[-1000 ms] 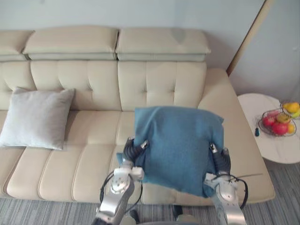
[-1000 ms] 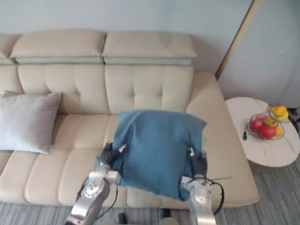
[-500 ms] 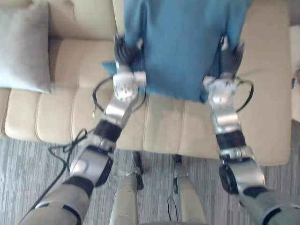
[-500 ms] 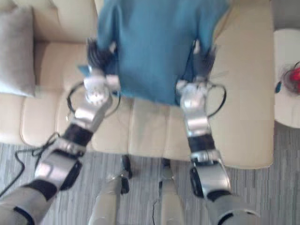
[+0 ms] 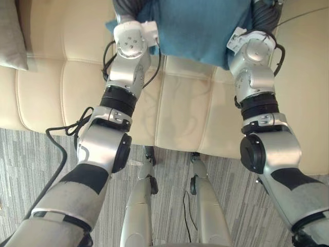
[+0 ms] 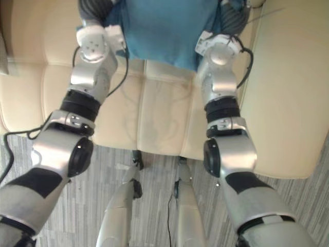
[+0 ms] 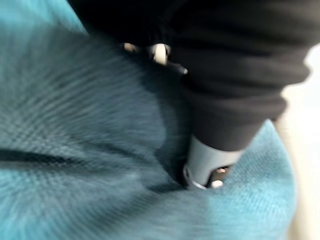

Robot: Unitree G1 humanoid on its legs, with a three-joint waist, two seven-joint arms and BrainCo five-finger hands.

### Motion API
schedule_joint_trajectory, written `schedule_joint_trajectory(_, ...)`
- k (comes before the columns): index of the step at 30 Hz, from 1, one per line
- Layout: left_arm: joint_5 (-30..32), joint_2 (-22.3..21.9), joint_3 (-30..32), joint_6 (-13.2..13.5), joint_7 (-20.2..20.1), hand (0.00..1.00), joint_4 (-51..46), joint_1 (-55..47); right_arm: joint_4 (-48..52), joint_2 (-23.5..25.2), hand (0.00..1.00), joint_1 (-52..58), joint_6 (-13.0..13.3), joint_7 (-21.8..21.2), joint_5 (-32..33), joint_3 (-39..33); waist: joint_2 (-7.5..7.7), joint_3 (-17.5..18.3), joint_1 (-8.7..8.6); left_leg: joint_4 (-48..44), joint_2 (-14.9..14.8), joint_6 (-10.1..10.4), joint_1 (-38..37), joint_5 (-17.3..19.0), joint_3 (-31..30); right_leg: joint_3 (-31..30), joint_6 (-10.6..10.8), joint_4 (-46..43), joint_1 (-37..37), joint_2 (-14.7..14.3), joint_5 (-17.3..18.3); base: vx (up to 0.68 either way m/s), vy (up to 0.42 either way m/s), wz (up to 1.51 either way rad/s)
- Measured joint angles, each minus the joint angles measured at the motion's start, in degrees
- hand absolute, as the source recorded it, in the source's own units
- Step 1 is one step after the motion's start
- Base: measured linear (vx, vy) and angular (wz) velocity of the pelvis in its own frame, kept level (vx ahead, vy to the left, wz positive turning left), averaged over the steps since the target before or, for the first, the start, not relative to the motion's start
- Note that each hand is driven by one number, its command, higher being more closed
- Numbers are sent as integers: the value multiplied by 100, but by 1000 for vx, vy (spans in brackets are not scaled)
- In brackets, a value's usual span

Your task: Pick up cushions and gather them together orderly.

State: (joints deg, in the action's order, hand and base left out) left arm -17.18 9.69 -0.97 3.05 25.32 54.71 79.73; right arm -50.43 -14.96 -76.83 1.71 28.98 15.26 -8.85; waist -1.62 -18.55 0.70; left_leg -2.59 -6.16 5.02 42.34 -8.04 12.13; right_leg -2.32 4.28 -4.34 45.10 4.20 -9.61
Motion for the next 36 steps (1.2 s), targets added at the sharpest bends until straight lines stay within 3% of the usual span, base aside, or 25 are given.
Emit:
schedule_joint_trajectory(6, -31, -171, 233, 96, -208, 0, 13, -709, -32, 260, 0, 547, 66, -295, 20, 1, 0, -195, -32, 36, -32, 1, -188, 0, 77, -89, -36, -204, -32, -43, 31, -1, -7, -8)
schedule_joint_trajectory(10, -6, -61, 268, 167, -333, 0, -217, -1091, 148, 239, 0, 1149, 134, -426, -417, 0, 5, -197, -40, -64, -33, 2, -267, 8, 6, -51, -104, -521, -69, -38, 304, -22, -23, 15)
schedule_joint_trajectory(17, -95, 709, 449, 189, -485, 0, -1496, -2583, 2209, -162, 0, 3164, 208, -795, -651, 56, 46, -221, -14, -269, -112, -22, -451, 81, -40, 7, -93, -587, -359, -95, 369, -14, -48, 4)
schedule_joint_trajectory(20, -96, 931, 452, 489, -550, 0, -2629, -3956, 3454, -349, 0, 4733, 364, -967, -844, 47, 61, -220, -10, -584, -163, -14, -864, 373, -79, 34, -114, -618, -919, -110, 533, 27, -50, 1)
schedule_joint_trajectory(23, -117, 721, 442, 766, -572, 0, -3424, -5214, 4121, -106, 0, 5980, 608, -1154, -989, 27, 132, -166, 20, -833, -208, -37, -1185, 685, -64, 49, -123, -642, -1322, -129, 709, 56, -16, -7)
schedule_joint_trajectory(27, -295, -159, 229, 780, -988, 0, -3372, -6914, 3983, 694, 0, 7587, 677, -1697, -1023, 6, 258, -52, 39, -812, -191, -6, -1861, 808, -64, 85, -124, -650, -1987, -111, 886, 70, -12, 3)
schedule_joint_trajectory(29, -185, -399, 144, 724, -1229, 0, -3063, -7450, 3660, 964, 0, 8023, 693, -1913, -1001, 0, 296, 122, 38, -810, -186, -2, -2090, 876, -66, 96, -121, -655, -2217, -106, 972, 82, -10, 4)
schedule_joint_trajectory(36, 622, -884, 702, 398, -1874, 0, -844, -8329, 928, 1511, 0, 8578, 610, -2351, -786, -300, 271, 1216, 53, -670, -141, 50, -3259, 1168, -28, 157, -88, -547, -3360, -44, 1289, 95, 14, 2)
